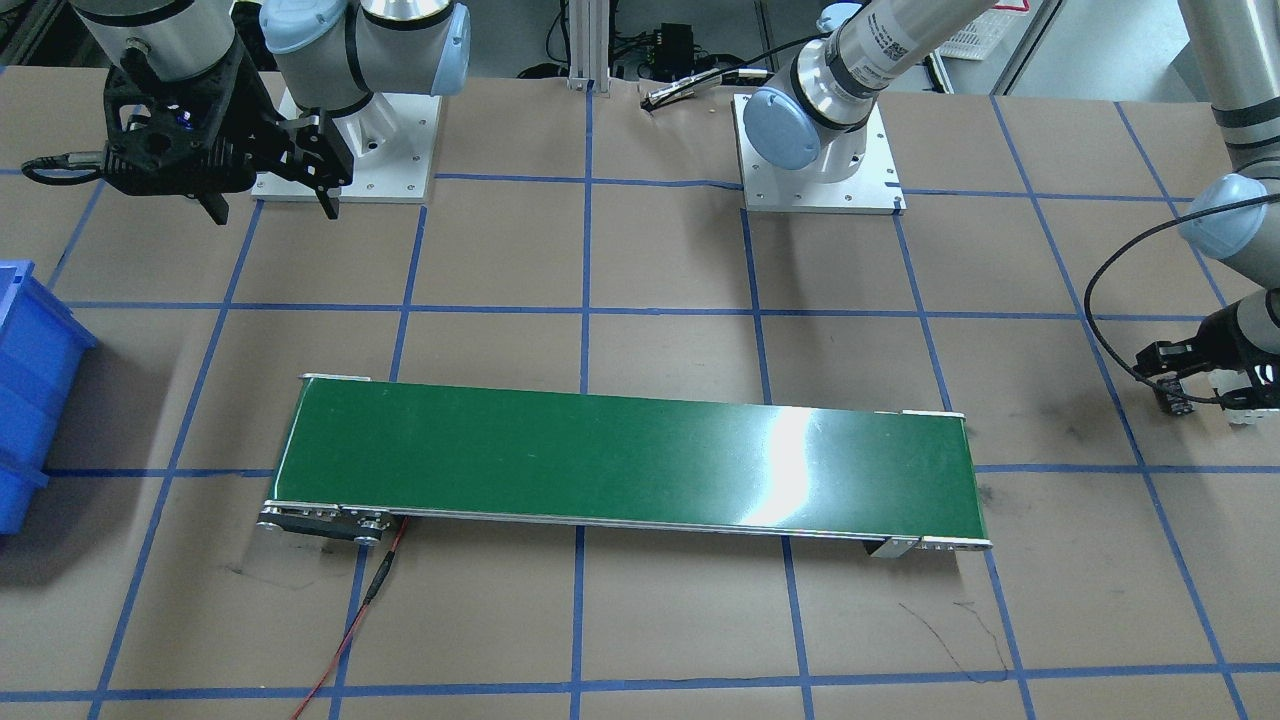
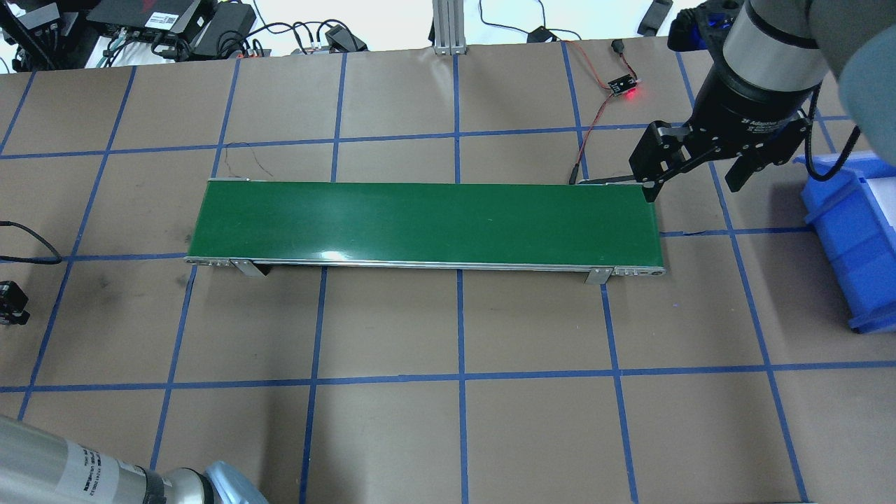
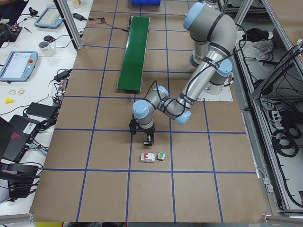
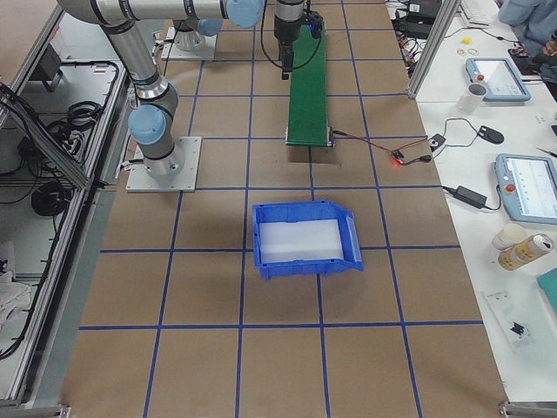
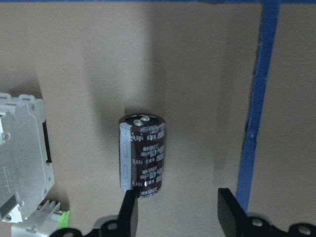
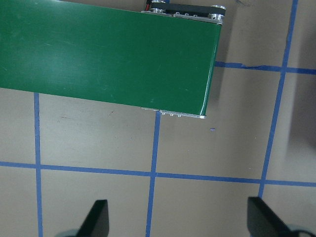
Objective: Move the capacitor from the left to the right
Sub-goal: 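Grasp the brown capacitor with the left gripper and lift it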
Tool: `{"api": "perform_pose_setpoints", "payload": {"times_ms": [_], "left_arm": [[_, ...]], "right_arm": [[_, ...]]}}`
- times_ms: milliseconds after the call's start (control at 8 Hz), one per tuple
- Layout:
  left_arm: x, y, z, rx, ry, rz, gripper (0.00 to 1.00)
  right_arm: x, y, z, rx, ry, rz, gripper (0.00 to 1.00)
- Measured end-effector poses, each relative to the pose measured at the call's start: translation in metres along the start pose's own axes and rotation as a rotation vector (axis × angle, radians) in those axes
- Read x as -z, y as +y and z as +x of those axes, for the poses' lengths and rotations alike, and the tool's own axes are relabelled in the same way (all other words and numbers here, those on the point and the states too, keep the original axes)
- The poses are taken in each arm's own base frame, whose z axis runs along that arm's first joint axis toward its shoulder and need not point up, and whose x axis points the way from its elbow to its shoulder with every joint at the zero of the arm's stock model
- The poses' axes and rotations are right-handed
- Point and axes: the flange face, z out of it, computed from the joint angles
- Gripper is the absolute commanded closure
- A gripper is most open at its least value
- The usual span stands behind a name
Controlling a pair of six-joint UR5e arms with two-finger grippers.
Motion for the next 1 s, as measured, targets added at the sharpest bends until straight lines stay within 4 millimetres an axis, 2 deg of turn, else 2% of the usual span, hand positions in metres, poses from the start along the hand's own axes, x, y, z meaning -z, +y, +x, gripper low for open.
{"api": "perform_pose_setpoints", "payload": {"times_ms": [1000], "left_arm": [[0.007,-0.005,-0.013,-0.007,-0.035,0.034,0.35]], "right_arm": [[0.0,-0.001,-0.001,0.001,-0.011,0.005,0.0]]}}
